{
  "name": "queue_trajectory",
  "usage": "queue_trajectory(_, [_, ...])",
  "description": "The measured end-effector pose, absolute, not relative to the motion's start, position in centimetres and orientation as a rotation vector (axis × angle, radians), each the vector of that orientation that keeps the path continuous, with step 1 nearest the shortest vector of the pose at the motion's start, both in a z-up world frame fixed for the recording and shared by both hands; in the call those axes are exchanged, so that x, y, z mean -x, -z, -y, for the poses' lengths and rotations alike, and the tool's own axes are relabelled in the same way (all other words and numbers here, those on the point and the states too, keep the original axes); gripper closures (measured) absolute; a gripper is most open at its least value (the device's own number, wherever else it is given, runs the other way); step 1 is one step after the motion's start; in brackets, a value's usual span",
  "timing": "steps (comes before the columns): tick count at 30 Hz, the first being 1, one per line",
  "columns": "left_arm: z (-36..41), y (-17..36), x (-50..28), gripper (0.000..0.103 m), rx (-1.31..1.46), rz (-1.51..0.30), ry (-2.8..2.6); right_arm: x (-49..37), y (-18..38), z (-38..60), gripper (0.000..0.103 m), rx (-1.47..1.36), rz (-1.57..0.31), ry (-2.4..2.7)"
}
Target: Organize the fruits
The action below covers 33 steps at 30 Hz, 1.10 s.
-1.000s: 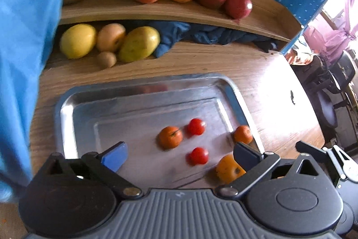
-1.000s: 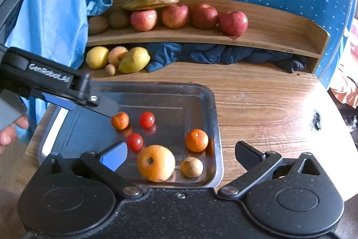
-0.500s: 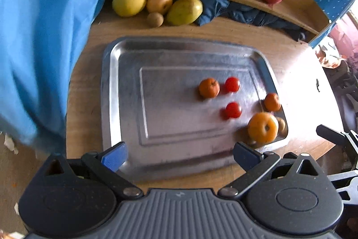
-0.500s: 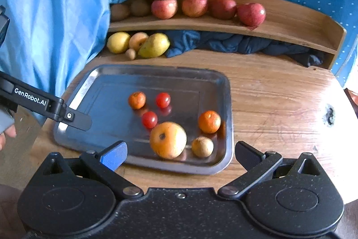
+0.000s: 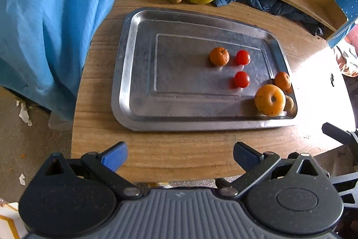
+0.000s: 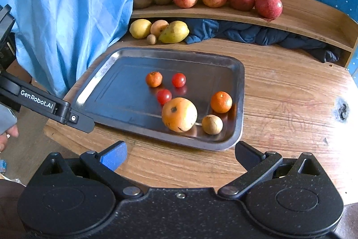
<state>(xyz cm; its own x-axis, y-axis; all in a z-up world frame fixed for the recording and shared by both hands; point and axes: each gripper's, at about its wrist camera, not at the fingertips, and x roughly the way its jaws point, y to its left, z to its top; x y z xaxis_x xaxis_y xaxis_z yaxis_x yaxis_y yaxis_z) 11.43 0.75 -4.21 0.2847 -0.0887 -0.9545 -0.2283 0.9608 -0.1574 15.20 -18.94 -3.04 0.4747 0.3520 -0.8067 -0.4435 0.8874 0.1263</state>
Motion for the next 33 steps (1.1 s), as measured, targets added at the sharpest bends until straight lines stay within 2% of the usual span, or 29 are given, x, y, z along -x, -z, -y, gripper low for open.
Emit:
queue_trajectory(23, [0.9,2.9,-12.5,0.001,0.227,-1.274,-0.14,-16.6,2.7,21.5,0.001,0.041,-0.922,-0.465])
queue_trajectory(33, [0.0,3.0,-16.2,0.001,0.208,-1.254,-0.131,-19.8,2.8,21.0,0.001,0.029,-0.894,-0.438])
